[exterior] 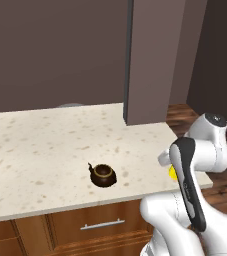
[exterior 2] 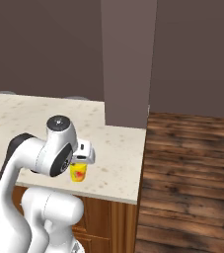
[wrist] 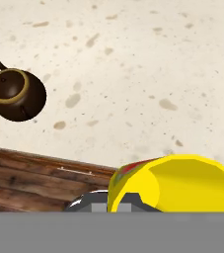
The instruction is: Pick the teapot and cup and place them in the sink. Then turn on the water.
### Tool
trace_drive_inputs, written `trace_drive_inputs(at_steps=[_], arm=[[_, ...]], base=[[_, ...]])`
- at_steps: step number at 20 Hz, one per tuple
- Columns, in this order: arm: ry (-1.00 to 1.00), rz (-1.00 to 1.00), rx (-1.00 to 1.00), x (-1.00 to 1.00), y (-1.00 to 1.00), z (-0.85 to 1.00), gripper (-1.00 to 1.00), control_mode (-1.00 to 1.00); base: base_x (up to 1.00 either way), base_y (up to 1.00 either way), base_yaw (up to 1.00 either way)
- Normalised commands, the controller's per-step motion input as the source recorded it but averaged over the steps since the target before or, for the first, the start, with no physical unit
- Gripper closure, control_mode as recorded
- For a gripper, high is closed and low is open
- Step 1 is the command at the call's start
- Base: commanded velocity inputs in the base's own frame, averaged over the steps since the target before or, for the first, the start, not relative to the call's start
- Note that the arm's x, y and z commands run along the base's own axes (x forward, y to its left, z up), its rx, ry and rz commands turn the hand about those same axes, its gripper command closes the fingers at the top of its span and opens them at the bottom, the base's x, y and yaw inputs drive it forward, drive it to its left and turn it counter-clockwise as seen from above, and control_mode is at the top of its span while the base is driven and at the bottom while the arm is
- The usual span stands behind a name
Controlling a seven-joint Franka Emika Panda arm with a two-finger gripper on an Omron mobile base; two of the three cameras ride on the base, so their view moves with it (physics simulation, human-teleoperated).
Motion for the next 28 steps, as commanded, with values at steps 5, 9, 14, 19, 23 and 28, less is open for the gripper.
trace_drive_inputs(at_steps=[5, 9, 14, 19, 23, 28], arm=[[0.00, 0.08, 0.00, -0.80, 0.00, -0.23, 1.00, -1.00], [0.04, 0.02, 0.00, -0.36, 0.00, -0.17, 1.00, -1.00], [0.17, 0.00, 0.00, 0.22, 0.00, -0.01, 1.00, -1.00], [0.18, 0.00, 0.00, 0.39, 0.00, 0.00, 1.00, -1.00], [0.14, 0.00, 0.00, 0.20, 0.00, -0.05, 1.00, -1.00], [0.14, 0.00, 0.00, 0.08, 0.00, -0.04, 1.00, -1.00]], base=[[0.00, 0.00, 0.00], [0.00, 0.00, 0.00], [0.00, 0.00, 0.00], [0.00, 0.00, 0.00], [0.00, 0.00, 0.00], [0.00, 0.00, 0.00]])
